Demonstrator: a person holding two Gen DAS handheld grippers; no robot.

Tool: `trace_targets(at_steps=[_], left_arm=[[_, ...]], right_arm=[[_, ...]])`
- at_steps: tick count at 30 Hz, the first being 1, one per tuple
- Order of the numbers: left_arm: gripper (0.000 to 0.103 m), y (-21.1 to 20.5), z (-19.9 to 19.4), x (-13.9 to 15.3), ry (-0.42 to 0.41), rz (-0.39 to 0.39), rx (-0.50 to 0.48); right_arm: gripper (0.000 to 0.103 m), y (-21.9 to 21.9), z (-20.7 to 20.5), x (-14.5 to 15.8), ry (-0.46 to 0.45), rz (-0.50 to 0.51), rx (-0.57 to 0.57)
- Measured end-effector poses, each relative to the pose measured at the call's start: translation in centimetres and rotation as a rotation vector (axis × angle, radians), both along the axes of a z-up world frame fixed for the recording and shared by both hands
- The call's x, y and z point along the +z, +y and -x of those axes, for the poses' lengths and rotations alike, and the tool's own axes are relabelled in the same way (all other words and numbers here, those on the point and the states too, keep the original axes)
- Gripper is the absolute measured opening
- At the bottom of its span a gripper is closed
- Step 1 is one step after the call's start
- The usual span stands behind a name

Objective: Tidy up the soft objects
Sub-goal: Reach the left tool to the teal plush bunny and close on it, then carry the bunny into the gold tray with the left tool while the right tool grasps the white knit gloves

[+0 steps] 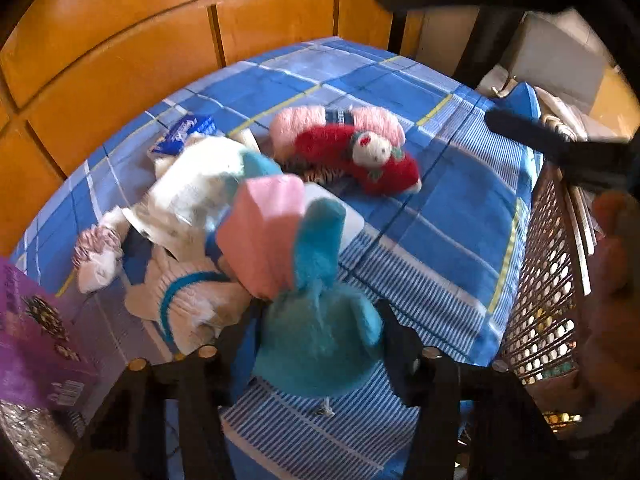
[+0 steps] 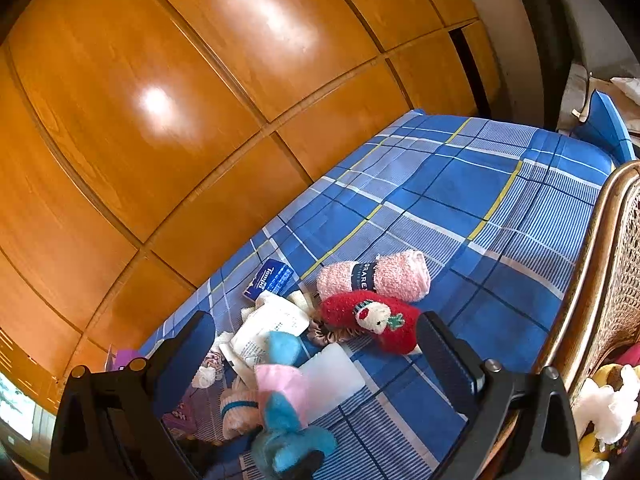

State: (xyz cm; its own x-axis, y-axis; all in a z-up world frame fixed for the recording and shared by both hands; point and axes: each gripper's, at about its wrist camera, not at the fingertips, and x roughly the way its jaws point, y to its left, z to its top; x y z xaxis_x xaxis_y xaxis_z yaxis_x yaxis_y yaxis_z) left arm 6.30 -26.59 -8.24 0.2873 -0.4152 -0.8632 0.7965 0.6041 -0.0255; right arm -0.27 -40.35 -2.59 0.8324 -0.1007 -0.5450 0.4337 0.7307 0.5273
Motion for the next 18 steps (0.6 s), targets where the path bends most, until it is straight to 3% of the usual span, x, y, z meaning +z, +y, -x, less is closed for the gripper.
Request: trace_targets(at_steps=[3,7,14,18], left_arm=[[0.043,1.3,0.1,0.5,0.004,0.060,0.021],[0.043,3.6,-0.2,2.6,0.035,0.152,0.043],[0.043,7.6,-4.8,9.3,0.047,0.325,0.180],[0.044,9.5,-8.5,12.8,-0.017,0.366,0.282]], right_arm=[[0.102,0.0,0.0,0.0,0.004,0.001,-0.002],[0.102,0.0,0.0,0.0,0.008,0.002,-0.003],[0.102,0.4,-0.6,0.0,0.061,0.031,0.014],[0.101,1.1,-1.4,-0.2,0.115,0.063,0.055]])
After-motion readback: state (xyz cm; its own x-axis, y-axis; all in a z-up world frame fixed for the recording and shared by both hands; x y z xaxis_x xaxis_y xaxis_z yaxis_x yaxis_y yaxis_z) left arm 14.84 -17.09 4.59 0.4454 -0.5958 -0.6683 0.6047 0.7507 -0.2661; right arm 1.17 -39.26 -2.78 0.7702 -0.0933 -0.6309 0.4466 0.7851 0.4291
